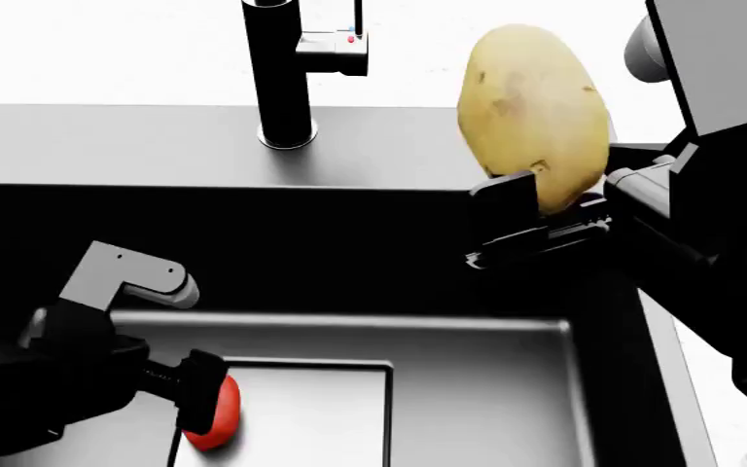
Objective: Pick the vegetables from the sink and place them on the cutting board.
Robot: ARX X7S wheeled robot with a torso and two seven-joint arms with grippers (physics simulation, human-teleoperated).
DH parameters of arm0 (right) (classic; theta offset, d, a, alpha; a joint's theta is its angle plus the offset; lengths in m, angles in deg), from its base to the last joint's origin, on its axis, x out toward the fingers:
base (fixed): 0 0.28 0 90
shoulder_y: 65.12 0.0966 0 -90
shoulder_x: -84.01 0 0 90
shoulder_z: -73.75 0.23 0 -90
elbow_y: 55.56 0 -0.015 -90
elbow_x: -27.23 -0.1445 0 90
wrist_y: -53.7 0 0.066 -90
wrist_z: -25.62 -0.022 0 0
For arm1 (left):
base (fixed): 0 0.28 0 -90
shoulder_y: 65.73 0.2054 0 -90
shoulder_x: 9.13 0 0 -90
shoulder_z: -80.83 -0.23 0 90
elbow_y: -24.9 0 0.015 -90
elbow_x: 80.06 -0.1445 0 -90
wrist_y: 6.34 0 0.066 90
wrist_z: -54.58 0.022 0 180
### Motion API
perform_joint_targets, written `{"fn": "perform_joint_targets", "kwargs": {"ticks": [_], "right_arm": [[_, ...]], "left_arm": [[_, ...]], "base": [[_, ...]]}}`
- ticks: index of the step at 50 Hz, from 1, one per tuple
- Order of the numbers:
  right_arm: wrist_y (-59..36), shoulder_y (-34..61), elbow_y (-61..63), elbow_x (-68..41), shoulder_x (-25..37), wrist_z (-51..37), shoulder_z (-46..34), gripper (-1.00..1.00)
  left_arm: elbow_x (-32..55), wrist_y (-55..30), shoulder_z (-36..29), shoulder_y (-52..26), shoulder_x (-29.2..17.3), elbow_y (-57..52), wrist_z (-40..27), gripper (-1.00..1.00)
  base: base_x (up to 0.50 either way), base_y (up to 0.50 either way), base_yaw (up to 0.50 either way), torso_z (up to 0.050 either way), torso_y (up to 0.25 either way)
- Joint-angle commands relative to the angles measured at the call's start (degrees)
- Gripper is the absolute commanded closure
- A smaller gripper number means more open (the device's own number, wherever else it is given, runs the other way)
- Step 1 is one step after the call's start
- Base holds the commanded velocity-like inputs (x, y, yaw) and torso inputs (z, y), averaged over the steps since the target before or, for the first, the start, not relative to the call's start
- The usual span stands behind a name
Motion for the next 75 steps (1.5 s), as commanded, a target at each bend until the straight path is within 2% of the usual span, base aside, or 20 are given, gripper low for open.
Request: {"fn": "perform_joint_targets", "kwargs": {"ticks": [1,12,37,38,47,48,49,50,53,55,58,68,75], "right_arm": [[2.86,-2.58,1.51,2.09,2.46,1.43,0.71,1.00],[3.78,-3.35,1.36,2.37,3.30,2.44,0.09,1.00],[6.38,-6.68,2.95,2.77,5.59,4.62,0.48,1.00],[6.53,-6.77,2.93,2.72,5.72,4.70,0.59,1.00],[7.26,-7.56,3.26,3.48,5.74,5.39,0.24,1.00],[7.49,-7.98,3.39,3.80,5.71,5.70,0.35,1.00],[7.69,-8.39,3.61,4.17,5.72,6.06,0.47,1.00],[7.94,-8.82,3.84,4.00,5.81,6.04,0.65,1.00],[8.22,-8.97,4.04,3.44,6.02,5.67,0.67,1.00],[8.41,-9.13,4.03,4.08,5.92,6.20,0.63,1.00],[8.77,-10.01,4.42,4.47,5.90,6.62,0.64,1.00],[9.78,-10.55,4.53,5.41,5.68,7.54,0.51,1.00],[11.55,-13.31,7.21,12.97,6.17,13.21,0.60,1.00]], "left_arm": [[-6.80,7.86,-3.29,-6.02,8.77,21.60,6.01,-1.00],[-10.45,18.20,-4.82,-8.85,15.51,40.21,11.47,-1.00],[-30.15,16.17,8.78,-4.23,18.35,40.33,12.41,-1.00],[-30.54,15.98,9.29,-4.38,18.43,40.33,12.02,1.00],[-32.44,18.44,11.46,-5.53,18.36,40.22,10.93,1.00],[-32.37,20.64,12.14,-5.66,18.04,40.17,8.48,1.00],[-31.94,19.91,12.35,-5.92,17.93,40.08,9.74,1.00],[-31.79,19.26,12.50,-5.73,17.38,38.60,9.32,1.00],[-29.53,7.62,14.37,0.81,12.92,15.97,7.01,1.00],[-27.94,3.07,15.57,3.26,11.52,6.97,6.57,1.00],[-24.76,-5.84,18.03,8.35,7.72,-12.41,5.87,1.00],[-20.64,-14.99,22.94,11.63,3.91,-27.23,4.98,1.00],[-18.69,-20.27,25.82,11.56,2.02,-34.34,4.11,1.00]], "base": [[0.00,0.00,0.00,0.000,0.000],[0.00,0.00,0.00,0.000,0.000],[0.00,0.00,0.00,0.000,0.000],[0.00,0.00,0.00,0.000,0.000],[0.00,0.00,0.00,0.000,0.000],[0.00,0.00,0.00,0.000,0.000],[0.00,0.00,0.00,0.000,0.000],[0.00,0.00,0.00,0.000,0.000],[0.00,0.00,0.00,0.000,0.000],[0.00,0.00,0.00,0.000,0.000],[0.00,0.00,0.00,0.000,0.000],[0.00,0.00,0.00,0.000,0.149],[0.00,0.00,0.00,0.000,0.250]]}}
